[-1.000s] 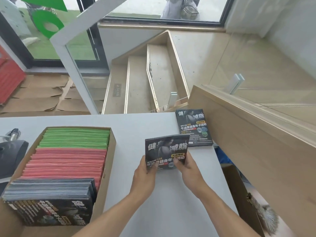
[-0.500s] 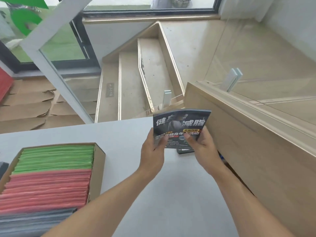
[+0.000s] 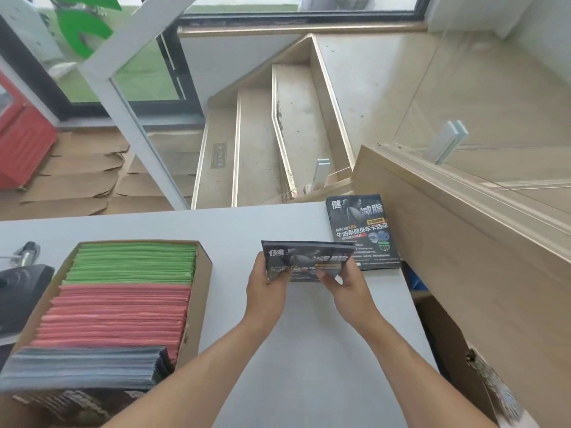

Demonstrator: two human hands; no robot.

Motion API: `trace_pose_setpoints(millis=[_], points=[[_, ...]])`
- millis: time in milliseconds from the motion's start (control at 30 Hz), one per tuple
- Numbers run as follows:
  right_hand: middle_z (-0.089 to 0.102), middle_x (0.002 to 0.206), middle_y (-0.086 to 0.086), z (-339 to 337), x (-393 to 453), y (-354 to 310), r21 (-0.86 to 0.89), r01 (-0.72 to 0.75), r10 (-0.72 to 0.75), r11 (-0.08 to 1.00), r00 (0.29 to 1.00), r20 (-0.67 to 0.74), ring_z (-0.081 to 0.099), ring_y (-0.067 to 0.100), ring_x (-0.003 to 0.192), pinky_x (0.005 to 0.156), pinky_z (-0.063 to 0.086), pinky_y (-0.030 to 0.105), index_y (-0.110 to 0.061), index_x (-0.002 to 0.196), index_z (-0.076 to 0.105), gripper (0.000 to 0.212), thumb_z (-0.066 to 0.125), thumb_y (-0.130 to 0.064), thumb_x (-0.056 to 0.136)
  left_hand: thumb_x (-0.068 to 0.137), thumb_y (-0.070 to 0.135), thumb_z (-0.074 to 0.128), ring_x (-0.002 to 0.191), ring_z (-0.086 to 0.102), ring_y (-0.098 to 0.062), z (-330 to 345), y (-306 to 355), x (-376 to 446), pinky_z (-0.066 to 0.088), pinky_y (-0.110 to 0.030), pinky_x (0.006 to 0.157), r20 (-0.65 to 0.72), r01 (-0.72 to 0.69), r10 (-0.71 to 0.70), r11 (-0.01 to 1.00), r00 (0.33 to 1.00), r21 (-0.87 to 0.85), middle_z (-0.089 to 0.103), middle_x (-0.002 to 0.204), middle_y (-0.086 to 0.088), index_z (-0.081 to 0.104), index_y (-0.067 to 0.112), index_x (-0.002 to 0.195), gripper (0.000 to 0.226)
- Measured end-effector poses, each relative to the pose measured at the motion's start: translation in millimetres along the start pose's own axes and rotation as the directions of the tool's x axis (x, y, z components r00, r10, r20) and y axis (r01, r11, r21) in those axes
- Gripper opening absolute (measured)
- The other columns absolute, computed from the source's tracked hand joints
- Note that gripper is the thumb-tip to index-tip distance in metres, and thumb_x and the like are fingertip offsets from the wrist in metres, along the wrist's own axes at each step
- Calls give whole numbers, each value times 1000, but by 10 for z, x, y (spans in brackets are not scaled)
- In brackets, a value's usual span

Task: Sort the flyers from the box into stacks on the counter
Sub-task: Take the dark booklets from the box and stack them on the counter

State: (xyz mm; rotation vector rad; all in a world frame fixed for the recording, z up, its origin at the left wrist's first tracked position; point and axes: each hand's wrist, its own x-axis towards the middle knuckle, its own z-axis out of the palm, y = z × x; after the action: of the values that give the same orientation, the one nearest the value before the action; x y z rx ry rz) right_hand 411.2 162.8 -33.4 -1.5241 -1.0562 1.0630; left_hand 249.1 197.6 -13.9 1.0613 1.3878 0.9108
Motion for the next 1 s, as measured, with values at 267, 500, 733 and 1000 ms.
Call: trace_pose_setpoints(millis=[267, 500, 733, 1000], points=[[65, 120, -30, 82, -145, 36, -42, -83, 83, 996, 997, -5, 57, -8, 117, 97, 43, 17, -30, 141, 46, 40, 51, -14, 105, 100, 9, 59, 104, 63, 7, 17, -79, -38, 43, -11, 80, 27, 2, -3, 999, 1000, 47, 72, 109, 21, 65, 33, 115, 30], [69, 104, -5, -248, 88, -187, -31, -106, 99, 994, 981, -167, 70, 11, 92, 68, 60, 28, -29, 114, 50, 17, 50, -15, 105, 99, 19, 60, 90, 72, -8, 351, 234, 158, 61, -35, 78, 109, -8, -9, 988, 994, 152, 73, 102, 11, 57, 35, 114, 22], [58, 103, -7, -816, 722, -309, -290, -240, 116, 926, 915, -387, 60, 6, 89, 63, 46, 12, -21, 127, 46, 30, 52, -10, 100, 95, 12, 63, 92, 69, -17, 1026, 524, 636, 60, -39, 80, 224, 96, -159, 958, 961, 269, 65, 98, 2, 47, 26, 129, 40], [51, 123, 14, -830, 1040, 82, -636, -390, 122, 666, 898, -423, 49, 34, 117, 101, 37, 40, -9, 126, 56, 31, 54, -17, 96, 87, 19, 71, 110, 64, -23, 1119, 452, 832, 54, -36, 89, 272, 62, -245, 838, 930, 542, 62, 127, -4, 48, 18, 143, 60]])
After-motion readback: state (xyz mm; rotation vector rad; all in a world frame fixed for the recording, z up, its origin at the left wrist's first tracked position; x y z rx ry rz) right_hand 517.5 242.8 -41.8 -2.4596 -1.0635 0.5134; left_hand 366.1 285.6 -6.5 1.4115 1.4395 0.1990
